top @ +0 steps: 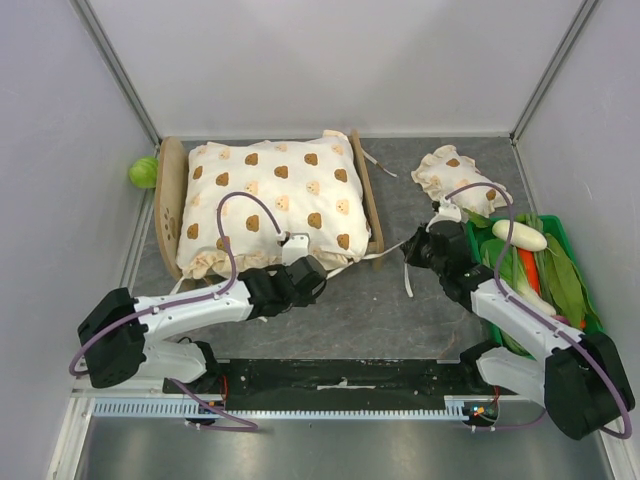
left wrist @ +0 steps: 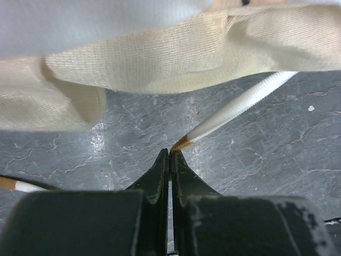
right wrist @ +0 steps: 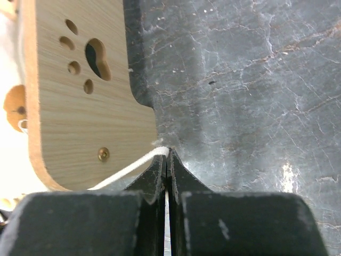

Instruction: Set up the pet bed

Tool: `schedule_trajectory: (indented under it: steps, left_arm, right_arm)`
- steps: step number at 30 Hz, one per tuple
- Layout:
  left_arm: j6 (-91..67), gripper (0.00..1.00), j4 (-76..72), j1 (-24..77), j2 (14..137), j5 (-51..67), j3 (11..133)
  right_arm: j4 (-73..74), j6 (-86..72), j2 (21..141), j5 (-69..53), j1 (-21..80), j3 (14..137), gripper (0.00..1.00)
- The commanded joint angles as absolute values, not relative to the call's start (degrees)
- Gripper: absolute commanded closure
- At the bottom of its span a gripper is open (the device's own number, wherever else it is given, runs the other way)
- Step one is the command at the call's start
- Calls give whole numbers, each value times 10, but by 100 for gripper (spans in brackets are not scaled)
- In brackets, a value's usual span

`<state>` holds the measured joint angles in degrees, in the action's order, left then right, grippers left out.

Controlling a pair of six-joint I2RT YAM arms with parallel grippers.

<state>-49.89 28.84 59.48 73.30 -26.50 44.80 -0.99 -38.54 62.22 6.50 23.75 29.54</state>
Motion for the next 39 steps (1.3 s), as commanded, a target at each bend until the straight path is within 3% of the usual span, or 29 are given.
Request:
schedule_trajectory:
  steps: [1, 2, 3, 4, 5, 7, 8, 9, 10, 16, 21, 23, 25, 26, 27, 28, 31, 39]
  left_arm:
    - [-484, 89, 314, 591, 754, -261, 441]
    - [-481, 63, 314, 592, 754, -256, 447]
    - [-476, 54, 315, 594, 749, -249, 454]
    - [-469, 46, 319, 598, 742, -248, 468]
    - [-466, 36, 323, 599, 735, -248, 475]
    - [-454, 30, 327, 599, 701, -246, 488]
    - [-450, 23, 328, 599, 689, -243, 492]
    - [-446, 10, 332, 599, 673, -241, 496]
    - [-438, 7, 337, 599, 646, -240, 504]
    - [-404, 4, 400, 599, 507, -257, 548]
    - [-335, 0, 470, 593, 462, -299, 619]
    - [-288, 0, 487, 574, 472, -335, 670]
    - [-215, 0, 462, 502, 489, -322, 716]
    - [-194, 0, 448, 461, 500, -261, 732]
    - [-162, 0, 432, 417, 531, -223, 760]
    - [-155, 0, 406, 337, 549, -157, 775]
    - [-155, 0, 364, 227, 626, -76, 823]
    - [-224, 0, 246, 139, 729, -15, 724]
  right_arm:
    - [-5, -362, 600, 56, 223, 330, 84]
    - [0, -356, 591, 53, 223, 337, 73]
    - [49, -342, 562, 64, 222, 344, 65]
    - [68, -335, 546, 77, 220, 351, 38]
    - [92, -331, 531, 98, 216, 378, 26]
    - [146, -295, 505, 145, 202, 411, 13]
    - [161, -284, 504, 154, 196, 457, 12]
    - [191, -269, 517, 167, 189, 481, 10]
    - [204, -244, 526, 174, 178, 506, 9]
    - [261, -168, 669, 227, 96, 700, 4]
    - [311, -46, 879, 138, 21, 895, 3]
    - [359, -40, 926, 26, 11, 1001, 4]
    - [333, -109, 971, -105, 14, 1046, 12]
    - [275, -149, 982, -204, 20, 1063, 16]
    - [249, -204, 1003, -220, 33, 1071, 20]
    - [243, -212, 1018, -211, 82, 1108, 20]
    - [250, -203, 1084, -149, 194, 1185, 17]
    - [161, -222, 1152, -86, 332, 1117, 18]
